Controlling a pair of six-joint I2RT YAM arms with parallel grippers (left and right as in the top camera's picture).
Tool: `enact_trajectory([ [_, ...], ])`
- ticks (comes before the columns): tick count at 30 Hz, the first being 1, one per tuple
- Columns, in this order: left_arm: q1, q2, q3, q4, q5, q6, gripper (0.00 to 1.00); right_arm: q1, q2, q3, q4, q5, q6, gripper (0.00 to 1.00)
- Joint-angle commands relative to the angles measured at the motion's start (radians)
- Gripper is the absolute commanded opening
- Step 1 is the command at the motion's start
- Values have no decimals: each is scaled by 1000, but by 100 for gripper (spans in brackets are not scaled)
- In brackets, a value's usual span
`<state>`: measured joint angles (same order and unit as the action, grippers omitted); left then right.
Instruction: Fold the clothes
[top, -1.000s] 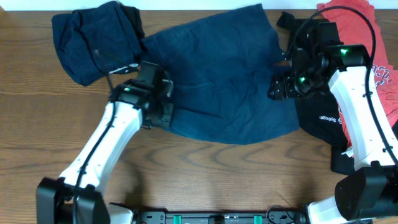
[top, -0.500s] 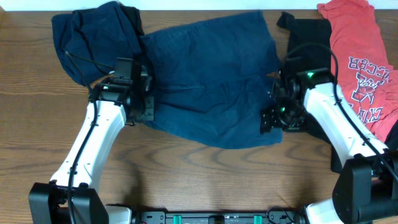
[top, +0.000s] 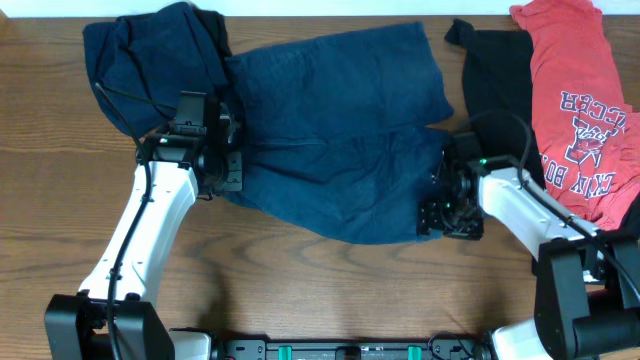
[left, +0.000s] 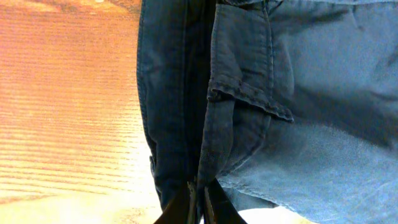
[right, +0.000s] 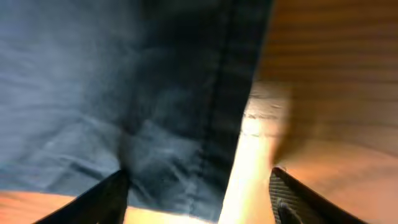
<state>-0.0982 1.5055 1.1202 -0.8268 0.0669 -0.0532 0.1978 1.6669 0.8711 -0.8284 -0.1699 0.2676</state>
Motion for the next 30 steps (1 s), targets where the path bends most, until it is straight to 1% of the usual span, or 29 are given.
enact_trajectory([
  [1,8,-3,-5,3,-23,-13,6,20,-14,-38,43,-33,27,58],
  [2,8,-3,-5,3,-23,-13,6,25,-14,-41,51,-33,31,50],
  [3,8,-3,-5,2,-23,-13,6,29,-14,-42,55,-33,32,40],
  [6,8,-3,-5,2,-23,-29,5,35,-20,-41,68,-32,45,4],
  [7,8,-3,-5,2,-23,-35,6,35,-26,-40,70,-33,51,1],
  [11,8,-4,-5,-3,-23,-45,6,30,-78,-31,48,-33,51,1],
  [14,7,-18,-4,-28,-23,-71,6,12,-154,-7,-9,-29,50,1],
  [17,7,-60,-2,-87,-18,-106,6,-23,-262,40,-101,-13,32,1],
  [21,7,-163,-2,-199,0,-145,6,-70,-391,140,-248,46,10,1],
  [25,7,-295,-2,-291,1,-158,6,-95,-489,219,-351,80,-3,1],
  [27,7,-366,-2,-326,6,-184,6,-101,-526,243,-384,84,-4,1],
  [30,7,-463,-2,-356,65,-189,6,-108,-582,272,-437,84,-11,1],
])
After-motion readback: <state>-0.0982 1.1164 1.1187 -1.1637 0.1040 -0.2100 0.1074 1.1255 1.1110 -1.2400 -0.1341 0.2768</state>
